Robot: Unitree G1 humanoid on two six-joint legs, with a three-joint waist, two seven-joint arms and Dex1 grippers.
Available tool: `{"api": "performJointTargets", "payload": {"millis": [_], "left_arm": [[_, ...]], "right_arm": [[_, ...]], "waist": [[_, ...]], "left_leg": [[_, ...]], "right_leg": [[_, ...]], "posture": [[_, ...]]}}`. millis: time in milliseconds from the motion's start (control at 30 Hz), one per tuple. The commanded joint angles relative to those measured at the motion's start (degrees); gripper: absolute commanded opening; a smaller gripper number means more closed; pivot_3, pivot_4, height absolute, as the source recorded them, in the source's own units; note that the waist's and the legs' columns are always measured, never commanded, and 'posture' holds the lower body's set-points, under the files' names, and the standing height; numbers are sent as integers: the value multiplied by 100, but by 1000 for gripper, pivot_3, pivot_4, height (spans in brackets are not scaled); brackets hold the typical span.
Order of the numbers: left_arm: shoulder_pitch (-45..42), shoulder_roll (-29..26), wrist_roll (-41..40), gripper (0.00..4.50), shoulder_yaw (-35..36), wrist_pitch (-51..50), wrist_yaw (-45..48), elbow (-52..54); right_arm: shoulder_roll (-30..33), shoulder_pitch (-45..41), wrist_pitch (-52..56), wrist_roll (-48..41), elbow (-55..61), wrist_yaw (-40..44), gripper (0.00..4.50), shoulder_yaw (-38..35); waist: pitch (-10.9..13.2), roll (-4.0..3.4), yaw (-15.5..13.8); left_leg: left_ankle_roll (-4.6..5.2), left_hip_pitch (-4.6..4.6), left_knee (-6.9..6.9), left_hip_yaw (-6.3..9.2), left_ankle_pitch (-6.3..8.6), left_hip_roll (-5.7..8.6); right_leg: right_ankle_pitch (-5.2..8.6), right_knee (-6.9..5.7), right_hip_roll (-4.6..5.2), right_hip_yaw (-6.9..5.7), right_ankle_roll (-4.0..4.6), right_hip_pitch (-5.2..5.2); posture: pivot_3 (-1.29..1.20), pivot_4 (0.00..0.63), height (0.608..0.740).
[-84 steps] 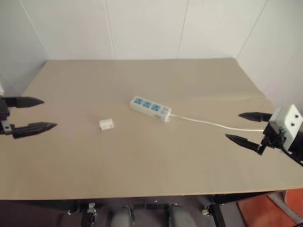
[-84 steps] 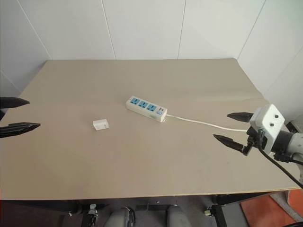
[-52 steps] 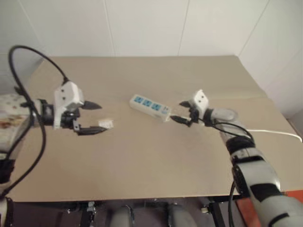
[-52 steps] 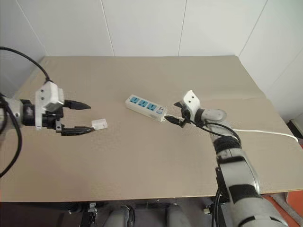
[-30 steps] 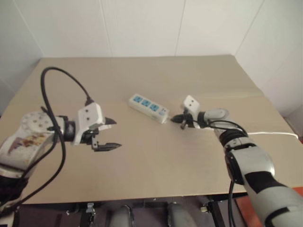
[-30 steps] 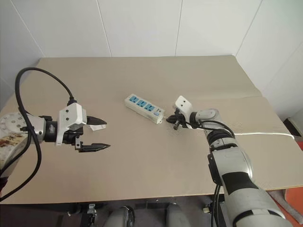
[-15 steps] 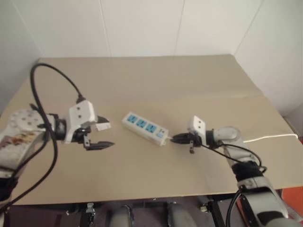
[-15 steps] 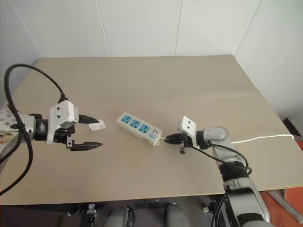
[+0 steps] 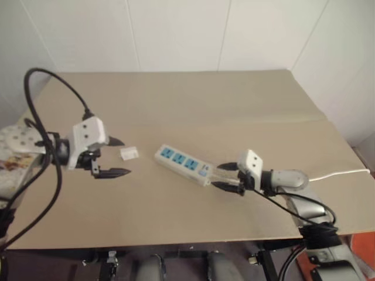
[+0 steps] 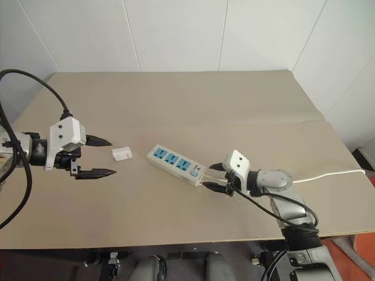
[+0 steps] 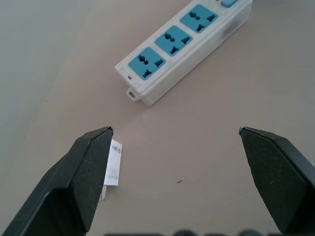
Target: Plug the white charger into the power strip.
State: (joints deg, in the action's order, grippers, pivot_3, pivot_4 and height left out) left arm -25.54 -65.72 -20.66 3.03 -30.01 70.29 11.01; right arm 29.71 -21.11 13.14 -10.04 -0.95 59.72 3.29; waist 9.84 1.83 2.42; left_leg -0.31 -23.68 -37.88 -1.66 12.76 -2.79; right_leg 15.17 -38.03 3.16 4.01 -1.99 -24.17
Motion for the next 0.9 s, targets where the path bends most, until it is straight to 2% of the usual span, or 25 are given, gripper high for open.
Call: {"api": "performJointTargets", "payload": {"millis": [33,133,267,500,900], "left_arm": [[0,-129,-11,4500,212,58,37,65],[225,-175,-72,4500,320,11,88,240],[399,-235,-296,4500,513,-286,111,553],[330,-322,-412,4500,554,-585,-32,759],[549,-451,-345,4500,546,-530,-44,918]], "right_arm": [[-143,90,-139,-645,352,-143,4464,-532],[-315,163,-155,-1040,440,-206,4464,-747],[-858,132,-701,-766,248,-967,4464,-734],[-1050,277,-1223,-497,-177,-696,4464,-38],[-1090,64,-1584,-350,-1095,-629,4464,189]], "waist": [[0,0,-2],[0,0,6],[-1,1,18],[-1,2,1],[-1,1,13]], "left_leg": [[0,0,0,0,0,0],[0,2,0,1,0,-2],[0,2,0,1,0,-4],[0,2,0,1,0,-3],[0,3,0,1,0,-3]], "right_leg": [[0,0,0,0,0,1],[0,-1,-1,0,0,1],[0,-4,-3,0,0,-2],[0,-1,-1,-1,0,1],[0,-2,-2,0,0,0]], "posture": [[0,150,740],[0,150,740],[0,150,740],[0,150,740],[0,150,740]]}}
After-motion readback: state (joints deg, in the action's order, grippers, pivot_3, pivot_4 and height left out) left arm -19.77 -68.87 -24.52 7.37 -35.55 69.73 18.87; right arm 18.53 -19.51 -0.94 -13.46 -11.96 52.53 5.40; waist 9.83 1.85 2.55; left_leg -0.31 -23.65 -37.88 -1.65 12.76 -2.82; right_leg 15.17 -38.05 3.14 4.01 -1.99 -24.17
